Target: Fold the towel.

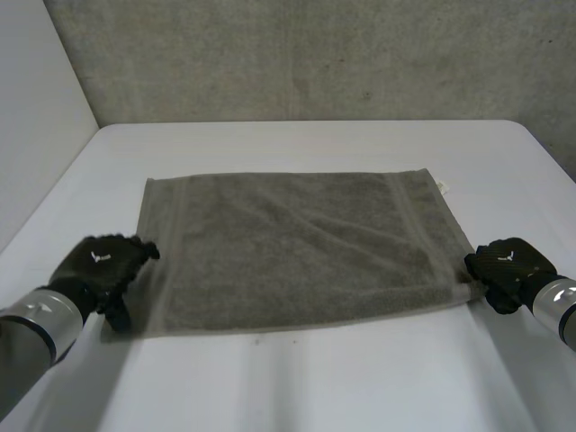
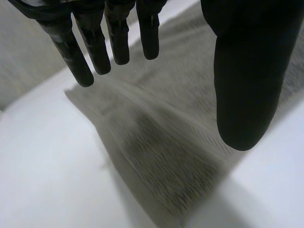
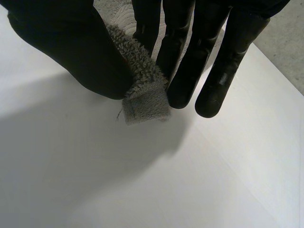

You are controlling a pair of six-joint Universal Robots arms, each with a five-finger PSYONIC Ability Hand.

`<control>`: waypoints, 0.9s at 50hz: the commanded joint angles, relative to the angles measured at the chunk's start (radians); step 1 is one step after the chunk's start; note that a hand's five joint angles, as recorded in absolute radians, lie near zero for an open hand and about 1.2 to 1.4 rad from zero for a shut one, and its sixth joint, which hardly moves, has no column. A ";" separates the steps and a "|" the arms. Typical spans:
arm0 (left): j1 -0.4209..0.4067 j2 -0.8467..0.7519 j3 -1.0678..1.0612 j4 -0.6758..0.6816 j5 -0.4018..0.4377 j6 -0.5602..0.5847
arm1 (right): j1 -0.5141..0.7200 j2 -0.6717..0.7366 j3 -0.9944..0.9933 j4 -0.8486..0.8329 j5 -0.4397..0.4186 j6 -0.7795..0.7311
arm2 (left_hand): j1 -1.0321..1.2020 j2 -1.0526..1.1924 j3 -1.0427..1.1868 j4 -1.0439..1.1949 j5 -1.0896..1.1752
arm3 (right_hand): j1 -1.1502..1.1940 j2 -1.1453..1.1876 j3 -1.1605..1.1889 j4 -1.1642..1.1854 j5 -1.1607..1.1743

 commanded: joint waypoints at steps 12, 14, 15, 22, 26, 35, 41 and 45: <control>0.065 -0.200 0.000 0.121 0.000 0.003 | 0.000 0.001 0.000 -0.001 0.001 0.000 | 0.204 0.202 0.202 0.202 0.202 | 0.441 0.219 0.211 0.203 0.238; 0.073 -0.208 0.001 0.127 0.000 0.003 | 0.000 0.001 0.002 -0.001 0.001 0.000 | 0.204 0.202 0.202 0.202 0.202 | 0.441 0.219 0.211 0.203 0.238; 0.081 -0.214 0.003 0.136 0.000 0.003 | 0.000 0.003 0.002 -0.001 0.001 0.000 | 0.204 0.202 0.202 0.202 0.202 | 0.441 0.219 0.211 0.203 0.238; 0.107 -0.229 0.003 0.177 0.000 0.003 | 0.000 0.003 0.002 -0.001 0.001 0.000 | 0.204 0.202 0.202 0.202 0.202 | 0.441 0.219 0.211 0.203 0.238; 0.059 -0.303 0.063 0.248 0.015 0.001 | 0.000 0.020 0.014 -0.001 0.006 -0.040 | 0.893 0.891 0.891 0.891 0.891 | 0.441 0.219 0.211 0.203 0.238; 0.067 -0.199 0.005 0.249 0.017 -0.001 | 0.000 0.018 0.015 -0.001 0.007 -0.052 | 1.014 1.012 1.012 1.012 1.012 | 0.441 0.219 0.211 0.203 0.238; 0.071 -0.126 -0.035 0.246 0.018 -0.004 | 0.000 0.011 0.015 0.003 0.007 -0.054 | 1.049 1.047 1.047 1.047 1.047 | 0.441 0.219 0.211 0.203 0.238; 0.074 -0.058 -0.072 0.239 0.020 -0.004 | -0.005 -0.008 0.006 0.080 0.006 -0.058 | 1.049 1.047 1.047 1.047 1.047 | 0.441 0.219 0.211 0.203 0.238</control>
